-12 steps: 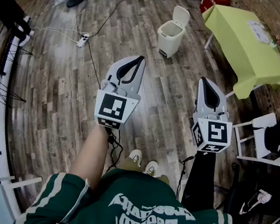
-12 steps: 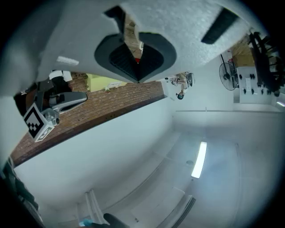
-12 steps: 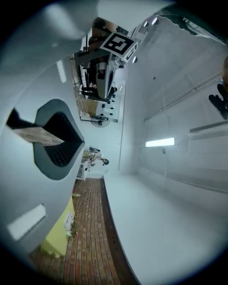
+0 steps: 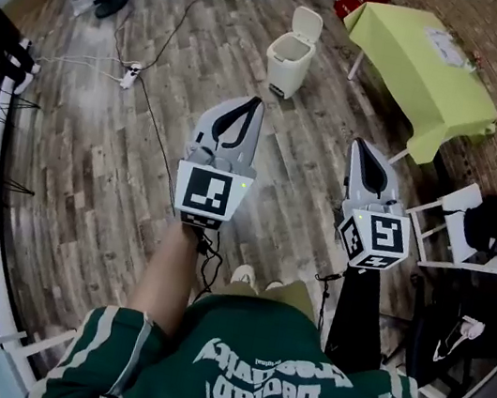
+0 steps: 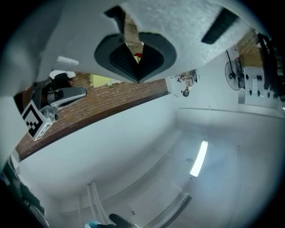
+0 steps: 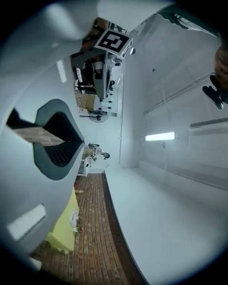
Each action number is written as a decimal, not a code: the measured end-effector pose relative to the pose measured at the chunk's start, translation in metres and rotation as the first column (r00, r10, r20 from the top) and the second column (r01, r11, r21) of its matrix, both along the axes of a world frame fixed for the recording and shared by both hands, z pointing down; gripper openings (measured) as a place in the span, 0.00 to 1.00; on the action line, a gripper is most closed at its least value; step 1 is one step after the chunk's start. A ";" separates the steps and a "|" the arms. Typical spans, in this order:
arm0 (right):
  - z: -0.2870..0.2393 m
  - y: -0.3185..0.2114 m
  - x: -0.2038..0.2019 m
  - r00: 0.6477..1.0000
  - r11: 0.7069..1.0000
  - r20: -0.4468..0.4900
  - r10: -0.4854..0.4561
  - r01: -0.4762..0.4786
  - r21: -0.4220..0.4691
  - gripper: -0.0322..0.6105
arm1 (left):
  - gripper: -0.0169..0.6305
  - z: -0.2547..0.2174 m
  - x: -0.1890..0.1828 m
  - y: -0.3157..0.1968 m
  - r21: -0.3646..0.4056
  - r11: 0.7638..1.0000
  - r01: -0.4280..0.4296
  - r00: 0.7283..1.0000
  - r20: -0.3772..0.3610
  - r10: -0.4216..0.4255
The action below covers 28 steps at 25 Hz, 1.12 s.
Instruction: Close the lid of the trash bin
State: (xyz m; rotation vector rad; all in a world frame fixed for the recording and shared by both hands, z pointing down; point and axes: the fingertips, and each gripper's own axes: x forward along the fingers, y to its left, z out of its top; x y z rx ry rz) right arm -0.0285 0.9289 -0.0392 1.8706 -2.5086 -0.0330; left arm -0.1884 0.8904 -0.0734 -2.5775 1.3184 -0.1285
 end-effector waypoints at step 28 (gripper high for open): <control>-0.003 -0.107 0.005 0.999 0.998 -0.022 -0.031 0.033 0.049 0.21 | 0.15 -0.002 0.008 -0.100 -0.006 1.000 -0.013 0.997 -0.070 0.012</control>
